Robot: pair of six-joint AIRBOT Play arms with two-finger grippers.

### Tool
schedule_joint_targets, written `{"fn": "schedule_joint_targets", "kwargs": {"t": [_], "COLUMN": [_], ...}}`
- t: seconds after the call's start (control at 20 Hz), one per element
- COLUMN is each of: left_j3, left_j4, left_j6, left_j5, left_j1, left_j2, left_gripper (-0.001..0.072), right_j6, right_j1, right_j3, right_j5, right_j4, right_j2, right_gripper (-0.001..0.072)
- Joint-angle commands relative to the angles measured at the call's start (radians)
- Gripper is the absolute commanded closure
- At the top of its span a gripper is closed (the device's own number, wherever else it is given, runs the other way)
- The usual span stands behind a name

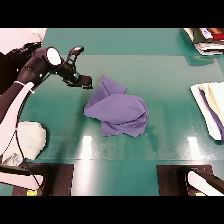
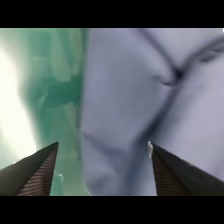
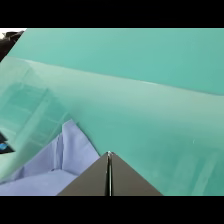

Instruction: Fold the shirts.

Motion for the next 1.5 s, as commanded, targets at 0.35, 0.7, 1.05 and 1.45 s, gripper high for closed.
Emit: {"fn": "schedule_joint_targets", "kwargs": {"t": [0.35,0.7,1.05,1.45], "left_j3": [-0.039,0.021,0.224,0.234], "left_j4": [-0.321,-0.317,-0.266,-0.252], "left_j6": [0.209,0.209,0.213,0.212], "left_j5": [0.142,0.107,0.022,-0.012], "left_j1": [0.027,0.029,0.117,0.117], "left_j2": [-0.211,-0.202,-0.078,-0.068], "left_gripper": [0.005,0.0682,0.0682,0.0682], "right_j6": [0.001,0.049,0.124,0.124], "right_j1": [0.0,0.003,0.056,0.378], "right_j3": [-0.001,-0.025,-0.64,-1.139], "right_j5": [0.05,0.099,0.085,-0.323], "right_j4": [-0.001,-0.088,-0.146,0.041], "right_j2": [0.0,0.001,0.0,-0.054], "right_gripper": [0.0697,0.0697,0.055,0.0286]}}
